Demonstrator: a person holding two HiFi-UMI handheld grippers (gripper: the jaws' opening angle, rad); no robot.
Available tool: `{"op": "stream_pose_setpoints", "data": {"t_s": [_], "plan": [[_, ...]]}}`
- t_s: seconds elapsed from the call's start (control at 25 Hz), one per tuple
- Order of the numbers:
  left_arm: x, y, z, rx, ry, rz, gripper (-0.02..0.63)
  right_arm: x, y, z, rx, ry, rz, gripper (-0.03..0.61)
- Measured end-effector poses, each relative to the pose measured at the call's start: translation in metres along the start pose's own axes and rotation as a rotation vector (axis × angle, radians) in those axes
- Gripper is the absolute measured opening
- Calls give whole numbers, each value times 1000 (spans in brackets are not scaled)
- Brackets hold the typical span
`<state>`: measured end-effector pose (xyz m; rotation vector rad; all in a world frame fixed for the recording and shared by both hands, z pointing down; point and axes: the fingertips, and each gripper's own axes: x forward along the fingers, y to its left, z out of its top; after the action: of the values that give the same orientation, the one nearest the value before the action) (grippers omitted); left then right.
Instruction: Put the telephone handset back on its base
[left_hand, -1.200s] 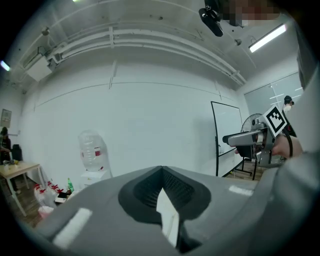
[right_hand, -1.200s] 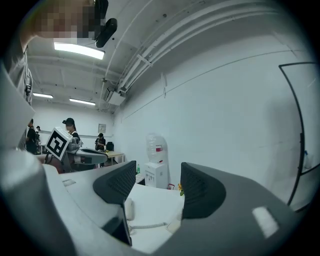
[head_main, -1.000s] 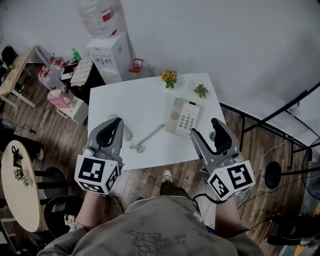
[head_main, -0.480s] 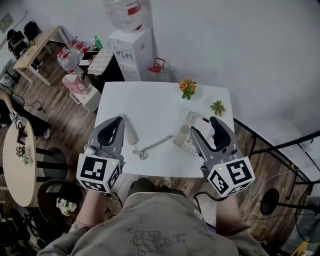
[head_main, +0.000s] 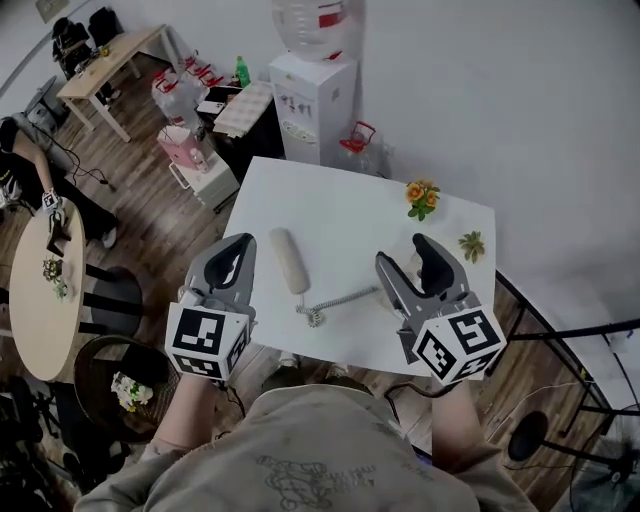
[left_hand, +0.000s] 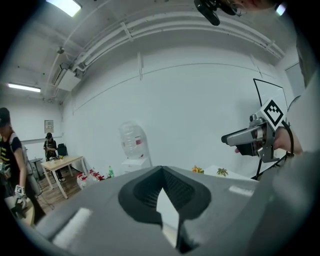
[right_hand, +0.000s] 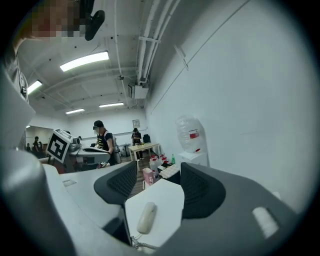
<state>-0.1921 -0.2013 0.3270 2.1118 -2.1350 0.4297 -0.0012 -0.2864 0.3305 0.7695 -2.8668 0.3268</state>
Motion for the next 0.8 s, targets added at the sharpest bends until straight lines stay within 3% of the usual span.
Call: {"op": "stream_pose_setpoints", "data": {"t_s": [0.4,0.8], "plan": [[0,80,-64,-62,101,68,1,135,73,-68,-11,222,127,291],[9,112,-148,-48,248,66,1,223,84,-208,-45,503,97,296]]}}
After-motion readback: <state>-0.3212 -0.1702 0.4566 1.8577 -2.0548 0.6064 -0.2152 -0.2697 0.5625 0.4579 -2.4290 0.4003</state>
